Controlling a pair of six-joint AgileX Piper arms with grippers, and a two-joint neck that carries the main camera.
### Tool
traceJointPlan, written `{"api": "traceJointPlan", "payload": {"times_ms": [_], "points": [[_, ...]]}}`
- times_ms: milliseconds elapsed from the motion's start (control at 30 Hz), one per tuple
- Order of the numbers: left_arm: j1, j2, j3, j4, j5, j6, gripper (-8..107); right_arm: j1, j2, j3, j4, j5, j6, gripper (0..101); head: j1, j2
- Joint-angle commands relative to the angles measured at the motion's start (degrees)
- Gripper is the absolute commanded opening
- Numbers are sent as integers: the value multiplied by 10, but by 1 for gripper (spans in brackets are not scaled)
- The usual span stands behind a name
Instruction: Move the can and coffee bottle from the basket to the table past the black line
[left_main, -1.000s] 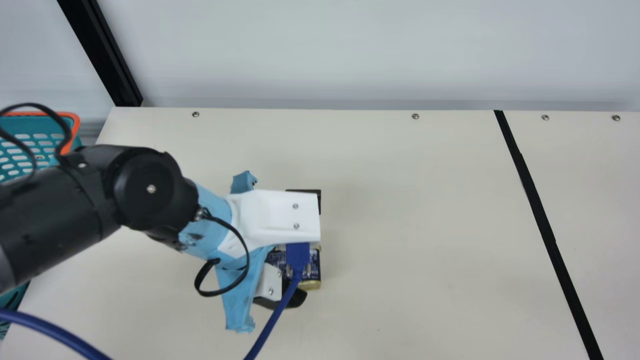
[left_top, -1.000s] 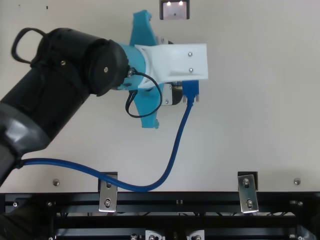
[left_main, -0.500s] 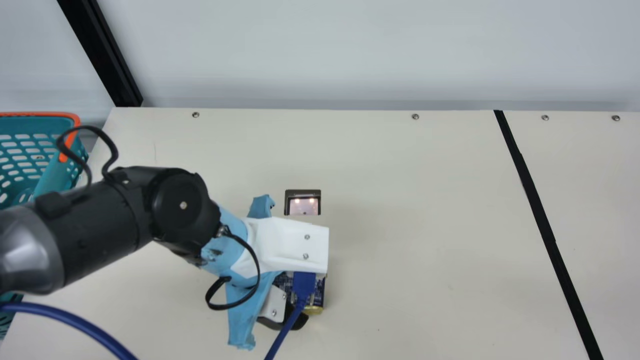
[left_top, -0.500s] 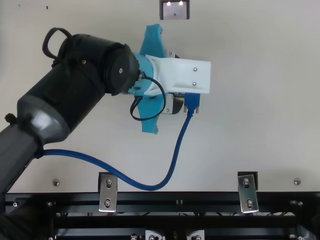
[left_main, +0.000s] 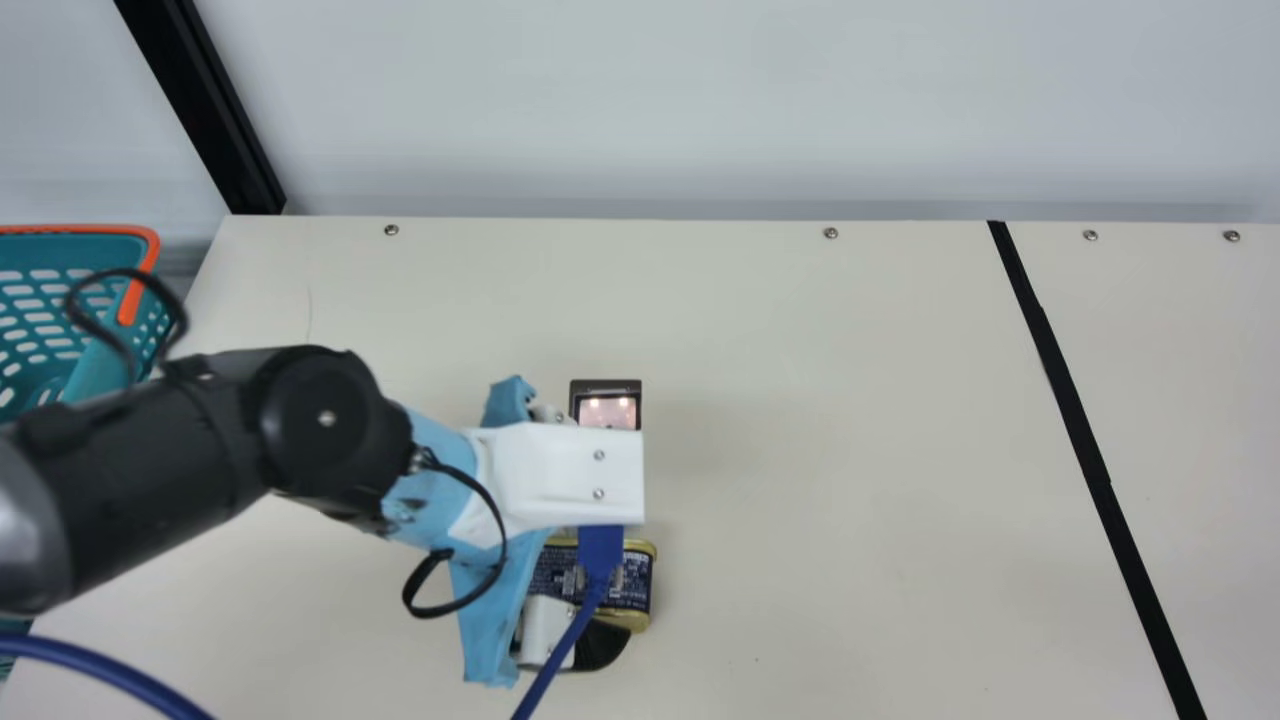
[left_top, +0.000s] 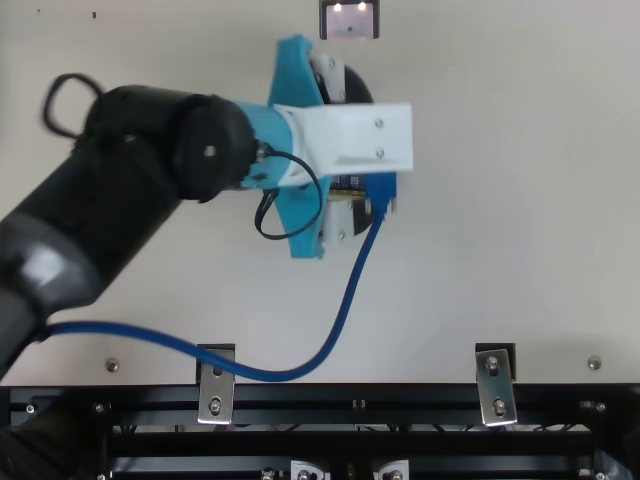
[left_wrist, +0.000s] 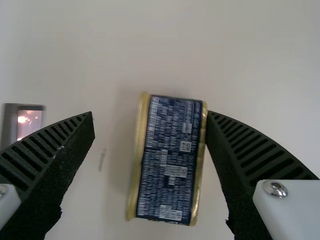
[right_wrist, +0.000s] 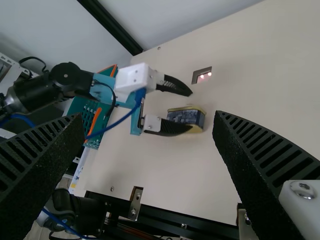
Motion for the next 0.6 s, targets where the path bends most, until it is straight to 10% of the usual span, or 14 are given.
{"api": "traceJointPlan", "payload": {"times_ms": [0, 567], "points": [[0, 0, 0, 0, 0, 0, 90, 0, 0, 0, 0, 0, 0, 101, -2, -4], [-2, -24, -3, -22, -33, -34, 90, 0, 0, 0, 0, 0, 0, 101, -2, -4]]}}
